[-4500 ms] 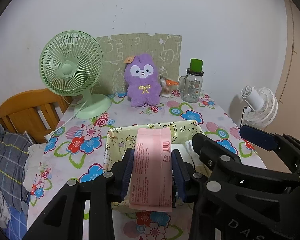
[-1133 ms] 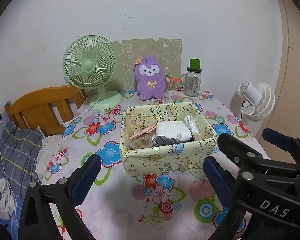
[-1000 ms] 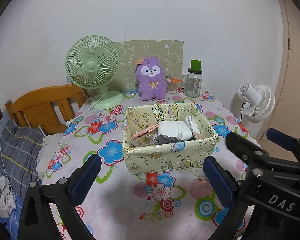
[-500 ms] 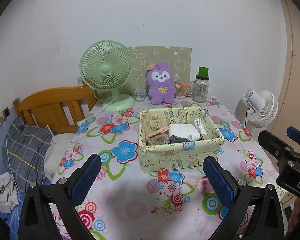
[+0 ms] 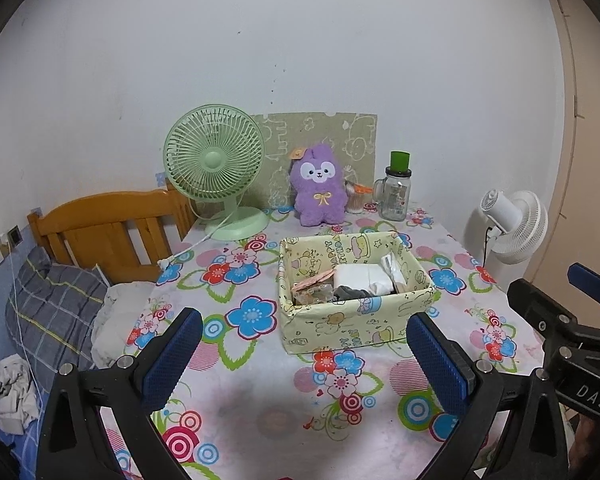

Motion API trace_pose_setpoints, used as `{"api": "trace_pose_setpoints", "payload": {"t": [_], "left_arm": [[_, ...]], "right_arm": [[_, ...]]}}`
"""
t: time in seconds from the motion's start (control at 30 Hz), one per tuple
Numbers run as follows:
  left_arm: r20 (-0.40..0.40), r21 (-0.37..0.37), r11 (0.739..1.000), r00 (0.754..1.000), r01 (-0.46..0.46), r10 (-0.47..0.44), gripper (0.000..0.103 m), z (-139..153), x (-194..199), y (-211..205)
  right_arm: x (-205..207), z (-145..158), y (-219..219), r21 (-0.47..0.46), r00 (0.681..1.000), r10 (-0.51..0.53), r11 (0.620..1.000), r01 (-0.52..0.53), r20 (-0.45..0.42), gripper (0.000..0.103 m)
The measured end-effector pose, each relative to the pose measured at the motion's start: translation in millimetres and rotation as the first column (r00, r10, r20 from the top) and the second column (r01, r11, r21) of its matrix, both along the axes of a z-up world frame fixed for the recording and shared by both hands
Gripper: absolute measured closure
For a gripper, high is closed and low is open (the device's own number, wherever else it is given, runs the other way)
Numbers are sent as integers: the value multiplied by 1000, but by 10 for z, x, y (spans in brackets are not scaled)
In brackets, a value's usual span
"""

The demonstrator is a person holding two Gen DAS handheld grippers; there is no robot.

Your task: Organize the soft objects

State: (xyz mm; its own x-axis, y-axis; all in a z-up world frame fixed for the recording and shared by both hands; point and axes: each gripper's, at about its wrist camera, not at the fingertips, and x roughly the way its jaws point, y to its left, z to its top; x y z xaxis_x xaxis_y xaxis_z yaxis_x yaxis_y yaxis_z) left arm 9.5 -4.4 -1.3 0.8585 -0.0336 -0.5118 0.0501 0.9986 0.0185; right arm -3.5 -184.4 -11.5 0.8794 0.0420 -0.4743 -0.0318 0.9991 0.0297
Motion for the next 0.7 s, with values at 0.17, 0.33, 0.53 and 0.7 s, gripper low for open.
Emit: {"api": "trace_pose_setpoints", "payload": {"t": [0.17,0.33,0.53,0.7], "left_arm": [[-6,-15,1000,1000,-2,2,0,6,6,17],[-4,-22,1000,1000,-1,1,0,7,7,24],[2,-28,1000,1000,14,-14,0,12,-5,3],[1,-28,1000,1000,13,-13,0,12,-1,-7]], "right_arm": [[9,-14,6,5,1000,4,1000,-4,-10,5],[22,-8,5,11,1000,8,1000,-7,-12,5],[45,-24,11,15,1000,5,1000,-4,-25,5],[53,-31,17,19,1000,4,1000,-3,-28,5]]}}
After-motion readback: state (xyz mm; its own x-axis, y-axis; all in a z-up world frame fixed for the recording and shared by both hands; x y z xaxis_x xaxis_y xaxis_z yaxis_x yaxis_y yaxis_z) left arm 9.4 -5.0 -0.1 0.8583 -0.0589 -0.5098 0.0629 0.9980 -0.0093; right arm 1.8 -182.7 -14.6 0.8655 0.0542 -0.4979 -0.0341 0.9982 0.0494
